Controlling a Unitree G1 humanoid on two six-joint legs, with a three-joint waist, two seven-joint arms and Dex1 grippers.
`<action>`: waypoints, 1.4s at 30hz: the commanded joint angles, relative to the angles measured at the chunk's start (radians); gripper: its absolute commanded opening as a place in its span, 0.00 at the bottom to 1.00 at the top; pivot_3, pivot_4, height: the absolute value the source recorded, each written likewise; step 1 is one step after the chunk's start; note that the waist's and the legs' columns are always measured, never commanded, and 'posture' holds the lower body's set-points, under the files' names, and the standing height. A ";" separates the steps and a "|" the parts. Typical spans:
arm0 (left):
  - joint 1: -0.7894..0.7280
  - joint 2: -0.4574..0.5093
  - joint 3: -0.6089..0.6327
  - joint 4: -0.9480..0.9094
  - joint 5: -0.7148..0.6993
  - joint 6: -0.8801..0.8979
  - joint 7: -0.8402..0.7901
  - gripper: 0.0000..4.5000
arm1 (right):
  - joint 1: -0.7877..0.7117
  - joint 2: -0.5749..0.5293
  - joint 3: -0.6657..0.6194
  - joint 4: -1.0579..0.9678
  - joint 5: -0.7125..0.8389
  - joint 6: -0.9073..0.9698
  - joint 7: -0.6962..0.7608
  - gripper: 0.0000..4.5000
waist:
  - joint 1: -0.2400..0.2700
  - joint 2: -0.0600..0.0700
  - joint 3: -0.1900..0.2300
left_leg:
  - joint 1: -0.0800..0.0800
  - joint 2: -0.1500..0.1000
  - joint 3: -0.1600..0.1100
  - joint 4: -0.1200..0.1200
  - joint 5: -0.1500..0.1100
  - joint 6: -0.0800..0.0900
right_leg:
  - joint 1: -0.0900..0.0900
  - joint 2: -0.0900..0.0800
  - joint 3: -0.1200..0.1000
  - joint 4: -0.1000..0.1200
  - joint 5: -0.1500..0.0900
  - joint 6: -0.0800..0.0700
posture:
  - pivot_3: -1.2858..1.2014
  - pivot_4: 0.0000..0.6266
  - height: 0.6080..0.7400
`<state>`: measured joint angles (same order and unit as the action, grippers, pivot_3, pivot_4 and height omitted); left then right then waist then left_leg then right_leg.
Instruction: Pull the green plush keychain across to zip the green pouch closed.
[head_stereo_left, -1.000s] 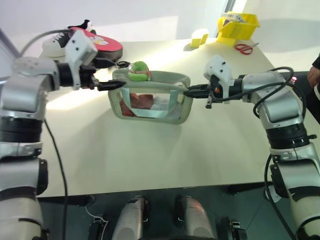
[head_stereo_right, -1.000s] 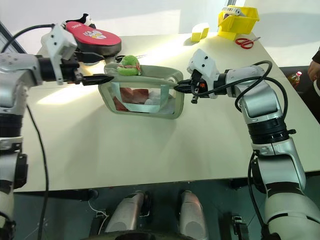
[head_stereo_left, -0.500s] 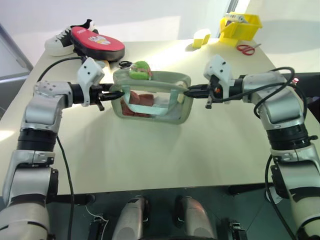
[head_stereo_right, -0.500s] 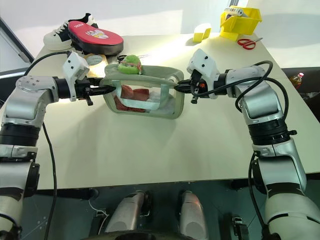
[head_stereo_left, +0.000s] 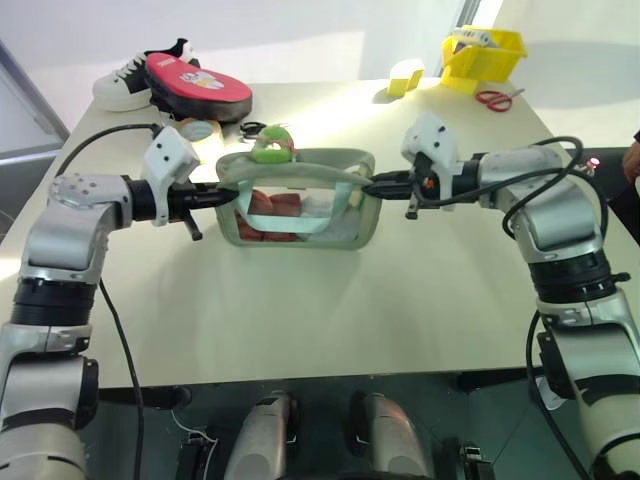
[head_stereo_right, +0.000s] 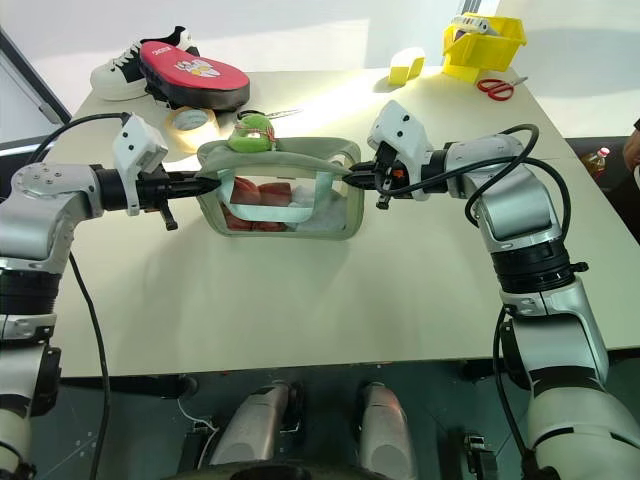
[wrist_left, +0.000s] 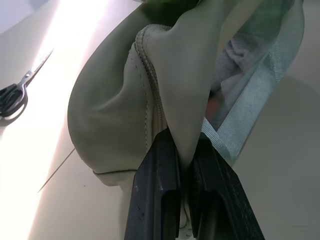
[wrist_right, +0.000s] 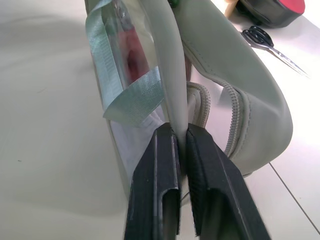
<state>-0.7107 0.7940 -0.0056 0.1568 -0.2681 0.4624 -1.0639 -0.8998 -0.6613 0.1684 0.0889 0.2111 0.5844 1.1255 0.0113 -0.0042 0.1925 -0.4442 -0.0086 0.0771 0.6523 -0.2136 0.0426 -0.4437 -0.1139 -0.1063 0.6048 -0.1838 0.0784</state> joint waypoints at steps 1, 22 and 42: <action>0.004 0.002 0.017 -0.017 0.009 -0.015 0.023 0.00 | -0.086 -0.053 0.005 0.041 -0.024 -0.070 0.064 0.48 | 0.000 0.000 0.000 | 0.000 0.000 0.000 0.000 0.000 0.000 | 0.000 0.000 0.000 0.000 0.000 0.000 | 0.52 0.24 1.00; -0.021 0.007 0.011 -0.013 0.007 -0.019 0.020 0.00 | -0.362 0.443 0.061 0.374 -0.099 -0.189 -0.212 0.69 | -0.022 -0.001 -0.001 | 0.001 -0.002 0.000 0.000 0.001 -0.001 | -0.002 -0.002 0.000 0.007 0.001 0.001 | 0.52 0.24 1.00; -0.005 -0.005 0.016 -0.024 0.002 -0.012 0.016 0.00 | -0.243 0.033 0.001 0.130 -0.214 -0.170 -0.219 0.02 | -0.017 -0.001 -0.001 | 0.001 -0.002 0.000 -0.001 0.000 -0.001 | -0.002 -0.003 -0.001 0.005 0.001 0.001 | 0.52 0.24 1.00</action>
<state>-0.7141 0.7779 -0.0057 0.1523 -0.2611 0.4521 -1.0441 -1.1505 -0.5876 0.1862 0.2720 0.0404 0.4452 0.9196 -0.0058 -0.0054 0.1918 -0.4436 -0.0107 0.0773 0.6513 -0.2133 0.0419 -0.4453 -0.1166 -0.1069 0.6100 -0.1832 0.0797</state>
